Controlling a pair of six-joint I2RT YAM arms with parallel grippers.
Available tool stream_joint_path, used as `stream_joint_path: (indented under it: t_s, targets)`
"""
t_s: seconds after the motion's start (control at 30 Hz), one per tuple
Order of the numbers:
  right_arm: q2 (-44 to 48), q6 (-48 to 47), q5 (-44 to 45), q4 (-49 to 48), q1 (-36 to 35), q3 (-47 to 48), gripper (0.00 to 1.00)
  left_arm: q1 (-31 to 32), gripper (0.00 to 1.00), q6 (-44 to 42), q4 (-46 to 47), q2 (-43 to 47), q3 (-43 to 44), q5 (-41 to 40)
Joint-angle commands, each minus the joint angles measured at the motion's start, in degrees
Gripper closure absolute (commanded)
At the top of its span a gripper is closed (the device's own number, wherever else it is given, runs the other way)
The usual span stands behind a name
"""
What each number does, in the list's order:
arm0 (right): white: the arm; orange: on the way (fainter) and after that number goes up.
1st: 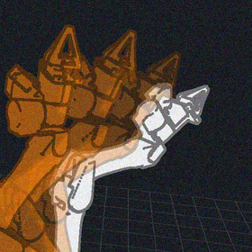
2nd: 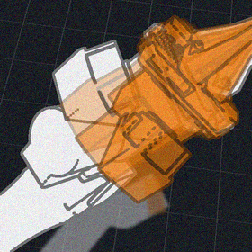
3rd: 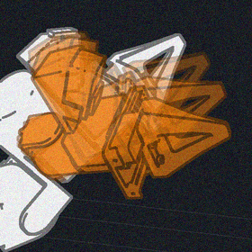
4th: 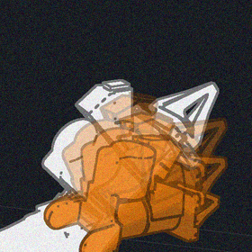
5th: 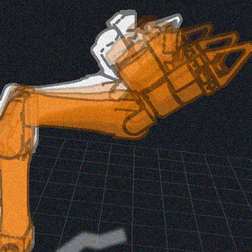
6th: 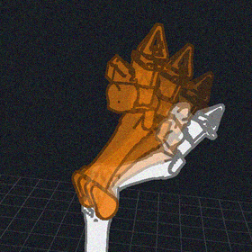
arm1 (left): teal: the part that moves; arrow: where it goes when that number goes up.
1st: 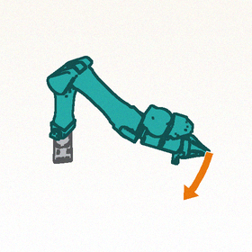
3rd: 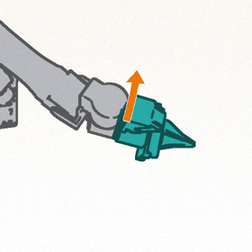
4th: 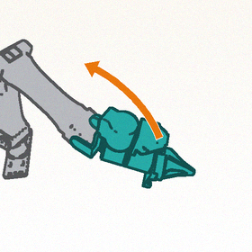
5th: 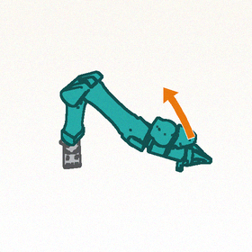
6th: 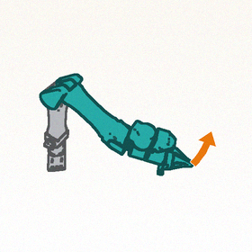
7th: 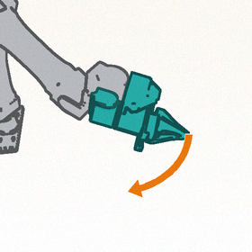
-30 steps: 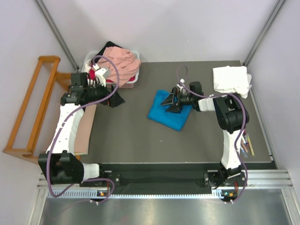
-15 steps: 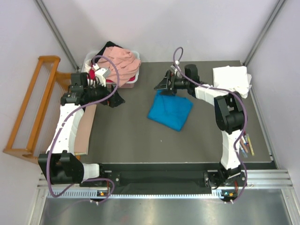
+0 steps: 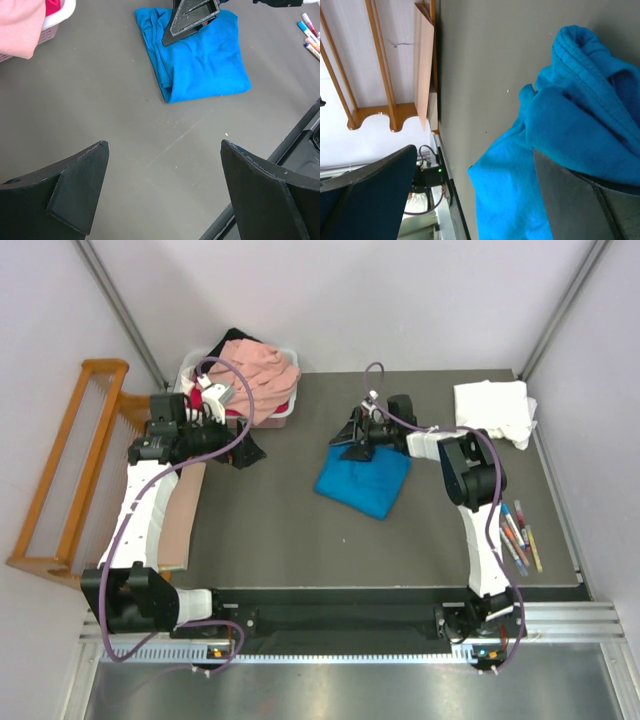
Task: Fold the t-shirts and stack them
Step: Fold the tshirt
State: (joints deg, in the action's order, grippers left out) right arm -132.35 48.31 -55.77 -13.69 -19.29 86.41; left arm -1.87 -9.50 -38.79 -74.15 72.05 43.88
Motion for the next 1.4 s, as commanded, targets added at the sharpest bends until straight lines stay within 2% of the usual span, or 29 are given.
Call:
stream_joint_path:
  t_s: [0.0, 0.23, 0.33, 0.43, 0.7, 0.83, 0.97, 1.1, 1.23, 1.37]
  targets:
    - [-1.5, -0.7, 0.1, 0.2, -0.1, 2.8, 0.0, 0.2, 0.02, -0.7, 0.2, 1.5, 2.1, 1.0]
    - [8.6, -1.2, -1.0, 0.9, -0.2, 3.4, 0.0, 0.1, 0.02, 0.0, 0.5, 1.2, 2.0, 1.6]
    - [8.5, -0.2, -1.5, -0.7, -0.8, 2.6, 0.0, 0.2, 0.02, 0.3, 0.9, 1.3, 1.7, 1.9]
    - [8.5, 2.8, -2.2, -5.3, -2.6, -1.1, 0.0, 0.2, 0.02, 0.3, 0.9, 1.4, 1.6, 1.7]
    - [14.4, -0.7, 0.3, -6.9, -11.7, -16.9, 0.0, 0.2, 0.02, -0.9, 0.6, 1.7, 1.2, 1.0]
    - [13.4, 0.5, 1.1, -10.5, -13.0, -22.3, 0.0, 0.1, 0.02, -0.4, 1.1, 1.7, 0.4, 1.6]
    - [9.8, 0.5, 0.7, -10.7, -12.4, -20.7, 0.0, 0.2, 0.02, -0.3, 1.2, 1.9, 0.3, 1.6]
    - [11.6, -5.8, 1.4, -1.6, -11.5, -14.8, 0.0, 0.2, 0.02, -0.9, 0.4, 2.7, 0.5, 1.1]
    - [16.4, -16.2, 4.1, 16.4, -11.2, -3.9, 0.0, 0.2, 0.02, -1.2, 0.0, 3.0, 0.4, 0.9]
    - [21.6, -17.3, 5.2, 20.4, -10.9, -0.3, 0.0, 0.1, 0.02, -0.8, 0.3, 3.4, -0.1, 1.1]
